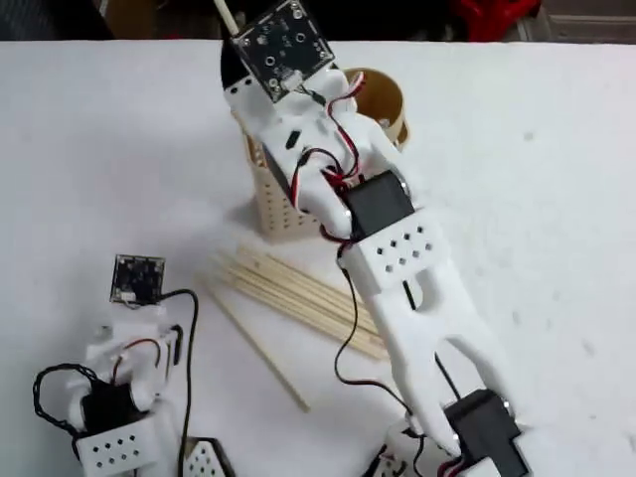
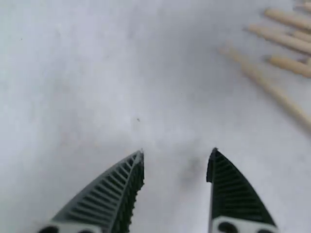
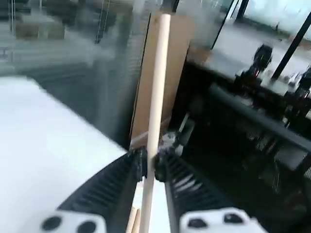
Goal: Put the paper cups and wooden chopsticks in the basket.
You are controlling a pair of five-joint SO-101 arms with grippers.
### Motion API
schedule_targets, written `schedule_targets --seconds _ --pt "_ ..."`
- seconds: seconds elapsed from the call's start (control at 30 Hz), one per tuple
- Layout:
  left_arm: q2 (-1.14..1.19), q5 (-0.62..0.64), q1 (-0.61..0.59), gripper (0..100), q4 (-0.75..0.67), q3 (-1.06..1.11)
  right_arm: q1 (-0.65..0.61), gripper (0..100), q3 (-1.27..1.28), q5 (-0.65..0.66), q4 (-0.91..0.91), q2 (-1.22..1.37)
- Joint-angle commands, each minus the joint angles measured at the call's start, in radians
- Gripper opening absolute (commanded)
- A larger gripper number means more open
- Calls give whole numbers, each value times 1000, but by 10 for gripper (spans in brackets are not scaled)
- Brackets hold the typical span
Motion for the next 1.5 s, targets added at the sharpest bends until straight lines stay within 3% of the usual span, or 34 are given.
schedule_targets --seconds 0.0,0.17,0.37,0.57,0.67,0.83,1.07,1.27,1.47 --pt "-4 -3 -5 219 2 -3 -8 18 -66 -6 -53 -8" --pt "-4 -3 -5 219 2 -3 -7 18 -15 -12 -79 -1" --pt "-4 -3 -5 219 2 -3 16 17 365 -3 -387 -50" --pt "-4 -3 -5 219 2 -3 51 18 624 -2 -446 -154" --pt "-4 -3 -5 219 2 -3 38 46 669 -8 -361 -249" --pt "-4 -3 -5 219 2 -3 24 234 710 -9 -194 -392" --pt "-4 -3 -5 219 2 -3 1 141 715 -3 127 -570" --pt "-4 -3 -5 219 2 -3 -74 96 718 -3 503 -699" --pt "-4 -3 -5 219 2 -3 -145 93 746 -2 638 -553"
